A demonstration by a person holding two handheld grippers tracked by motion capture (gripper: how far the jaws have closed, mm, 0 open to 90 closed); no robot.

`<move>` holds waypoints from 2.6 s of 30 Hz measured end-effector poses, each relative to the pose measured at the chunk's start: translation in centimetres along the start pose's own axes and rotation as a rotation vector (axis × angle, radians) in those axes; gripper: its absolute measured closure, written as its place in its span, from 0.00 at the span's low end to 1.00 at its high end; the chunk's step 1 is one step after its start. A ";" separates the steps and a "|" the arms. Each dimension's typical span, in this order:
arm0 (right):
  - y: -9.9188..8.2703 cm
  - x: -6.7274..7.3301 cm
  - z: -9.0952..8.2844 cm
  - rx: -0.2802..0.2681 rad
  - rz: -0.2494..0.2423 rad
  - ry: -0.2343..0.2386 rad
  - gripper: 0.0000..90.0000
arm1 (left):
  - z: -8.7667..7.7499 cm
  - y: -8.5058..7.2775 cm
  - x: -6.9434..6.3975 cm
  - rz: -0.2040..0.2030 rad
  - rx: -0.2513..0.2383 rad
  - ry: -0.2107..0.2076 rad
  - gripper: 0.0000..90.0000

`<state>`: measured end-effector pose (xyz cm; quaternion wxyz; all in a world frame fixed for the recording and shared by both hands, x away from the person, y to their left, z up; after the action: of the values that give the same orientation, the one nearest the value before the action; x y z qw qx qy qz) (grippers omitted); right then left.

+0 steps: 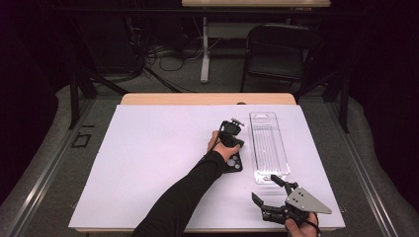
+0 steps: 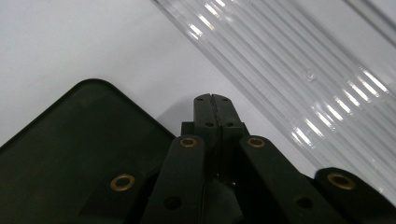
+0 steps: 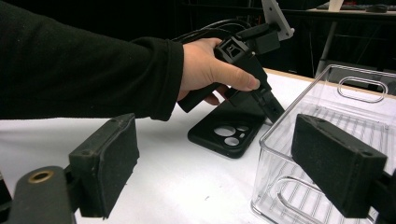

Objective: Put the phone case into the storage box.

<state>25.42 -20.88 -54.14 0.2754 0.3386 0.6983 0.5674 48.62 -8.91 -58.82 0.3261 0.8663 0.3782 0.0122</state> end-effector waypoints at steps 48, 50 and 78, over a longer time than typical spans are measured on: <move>-0.2 0.1 0.0 0.010 0.012 0.001 0.16 | -5.8 -7.1 0.5 -0.007 0.078 0.013 1.00; -0.2 0.1 0.1 0.005 0.016 0.001 0.16 | -6.2 -7.6 0.5 0.006 0.083 0.026 1.00; -0.3 0.2 0.0 0.014 0.011 -0.001 0.16 | -10.3 -11.7 1.5 0.030 0.092 0.009 1.00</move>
<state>25.25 -20.72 -54.39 0.2701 0.3447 0.7001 0.5641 39.41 3.67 -57.77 0.2839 0.8860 0.3665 0.0035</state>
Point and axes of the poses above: each handheld gripper's, and its own axes: z roughly forward along the jaws, y roughly out of its top, x roughly to its left, the point moved 5 cm from there along z, roughly forward along the jaws, and after that the axes turned 1 degree about x, right-handed, at the moved point
